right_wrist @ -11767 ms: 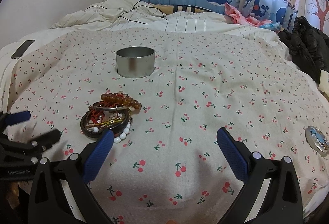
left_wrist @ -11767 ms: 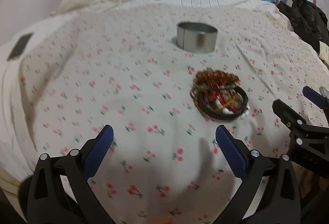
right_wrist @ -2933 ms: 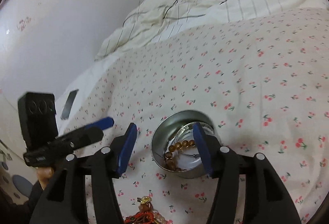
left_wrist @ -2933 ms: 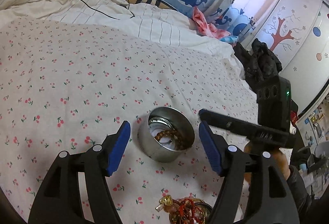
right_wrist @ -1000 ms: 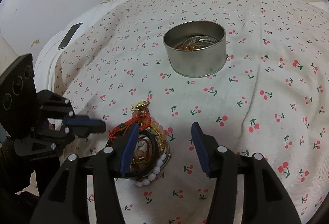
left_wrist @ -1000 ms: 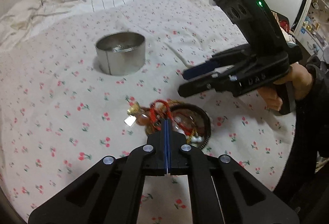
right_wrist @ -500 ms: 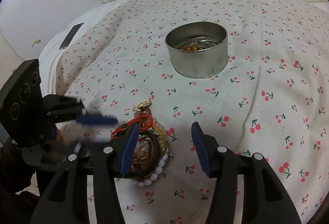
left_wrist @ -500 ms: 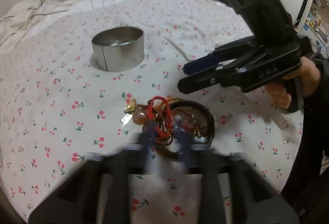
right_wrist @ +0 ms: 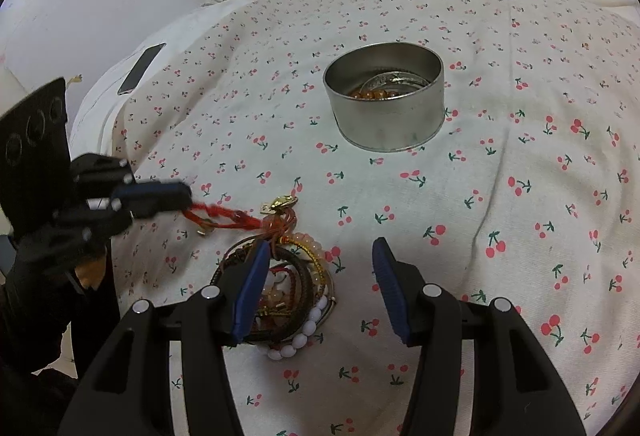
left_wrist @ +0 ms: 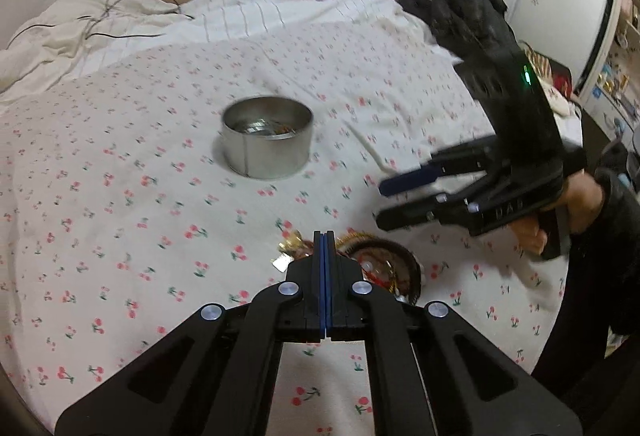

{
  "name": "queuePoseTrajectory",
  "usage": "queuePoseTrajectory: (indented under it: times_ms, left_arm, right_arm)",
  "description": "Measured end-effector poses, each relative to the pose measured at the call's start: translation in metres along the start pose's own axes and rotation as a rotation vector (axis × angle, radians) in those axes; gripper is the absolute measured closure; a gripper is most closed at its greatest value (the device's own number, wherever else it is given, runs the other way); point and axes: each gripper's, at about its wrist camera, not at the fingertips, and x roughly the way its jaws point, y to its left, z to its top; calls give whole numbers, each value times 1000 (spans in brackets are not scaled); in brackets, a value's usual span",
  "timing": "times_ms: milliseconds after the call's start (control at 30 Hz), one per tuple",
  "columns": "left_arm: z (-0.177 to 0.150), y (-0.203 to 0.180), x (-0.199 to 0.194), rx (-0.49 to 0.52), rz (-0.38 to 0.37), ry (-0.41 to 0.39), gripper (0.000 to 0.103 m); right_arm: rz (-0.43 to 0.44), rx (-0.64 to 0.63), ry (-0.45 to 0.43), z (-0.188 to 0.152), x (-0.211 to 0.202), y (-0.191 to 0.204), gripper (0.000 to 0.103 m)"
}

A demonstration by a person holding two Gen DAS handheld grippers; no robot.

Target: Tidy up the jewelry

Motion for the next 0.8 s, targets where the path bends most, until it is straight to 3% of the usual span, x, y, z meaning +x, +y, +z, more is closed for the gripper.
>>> queuePoseTrajectory:
  times_ms: [267,533,600,667,700,733,767,800]
  left_arm:
    - [6,18,-6,-59,-14,-34,103]
    - [-18,33,14,-118,-28,93,101]
    - [-23,39,18,-154,-51,106,89]
    - [-25,38,23,-157,-26,121,43]
    - [-26,36,26,-147,-22,125,38]
    - [-28,33,29,-134,-15,135,38]
    - [-29,30,32,-115,-3,152,45]
    - [-31,30,34,-106,4,165,62]
  right_arm:
    - [4,-34,13,-1,7,8,51]
    - [52,-43,13,6,17,13,46]
    - [75,-31,22,8,22,14,46]
    - [81,-23,28,10,26,14,46]
    - [83,-18,32,12,29,14,46]
    - [85,-13,30,13,30,14,46]
    - [93,-3,29,14,31,13,46]
    - [113,9,28,16,32,12,46]
